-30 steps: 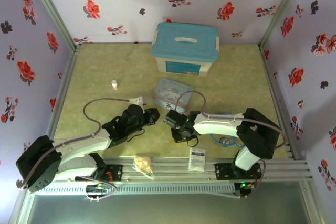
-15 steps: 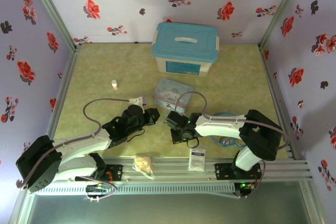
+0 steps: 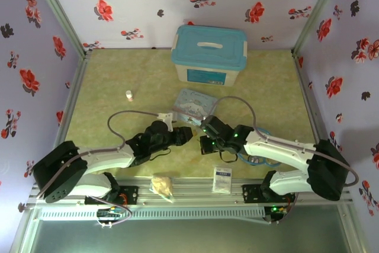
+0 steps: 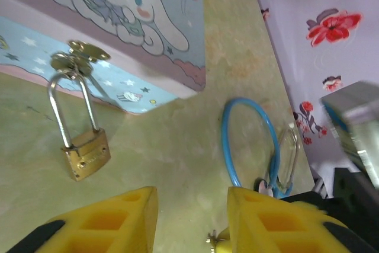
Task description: Unlock a padlock with a key
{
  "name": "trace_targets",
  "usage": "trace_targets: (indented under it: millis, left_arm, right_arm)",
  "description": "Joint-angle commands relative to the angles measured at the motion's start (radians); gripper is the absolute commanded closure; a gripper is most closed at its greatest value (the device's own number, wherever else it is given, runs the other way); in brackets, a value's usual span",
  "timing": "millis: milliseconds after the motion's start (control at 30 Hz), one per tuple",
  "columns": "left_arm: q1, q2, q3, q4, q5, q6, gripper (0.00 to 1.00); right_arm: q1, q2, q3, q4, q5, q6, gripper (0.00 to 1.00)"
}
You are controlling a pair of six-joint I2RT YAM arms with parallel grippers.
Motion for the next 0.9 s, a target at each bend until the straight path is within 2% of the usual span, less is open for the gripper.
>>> trace_targets:
  millis: [0, 233, 367, 433, 500, 600, 667, 867]
  left_arm:
    - [-0.006, 0.036, 0.026, 0.097, 0.044, -0.009, 0.65]
    - [-0.012, 0.082, 0.061, 0.097, 0.084, -0.039, 0.64]
    - [-0.008, 0.071, 0.073, 0.011, 0.047, -0.251, 0.63]
    - [-0.009, 0.08, 0.075, 0.038, 0.054, -0.355, 0.63]
    - [-0.011, 0.091, 0.08, 0.071, 0.062, -0.427, 0.63]
    - [-0.014, 0.109, 0.098, 0.061, 0.079, -0.474, 0.6]
    - [-0.016, 0.121, 0.071, 0.107, 0.063, -0.521, 0.57]
    - [-0.016, 0.209, -0.028, 0.402, -0.021, -0.71, 0.55]
  right_arm:
    - [-0.007, -0.049, 0.02, 0.003, -0.002, -0.021, 1.0]
    - [-0.003, -0.077, 0.027, -0.034, 0.044, -0.043, 1.0]
    - [0.014, -0.081, 0.049, -0.095, 0.215, -0.075, 1.0]
    - [0.042, -0.077, 0.062, -0.096, 0.311, -0.116, 1.0]
    - [0.063, -0.061, 0.073, -0.083, 0.39, -0.15, 1.0]
    - [0.081, -0.056, 0.074, -0.039, 0.445, -0.187, 1.0]
    - [0.085, -0.064, 0.067, -0.007, 0.443, -0.199, 1.0]
    - [0.122, -0.057, 0.046, 0.036, 0.492, -0.252, 1.0]
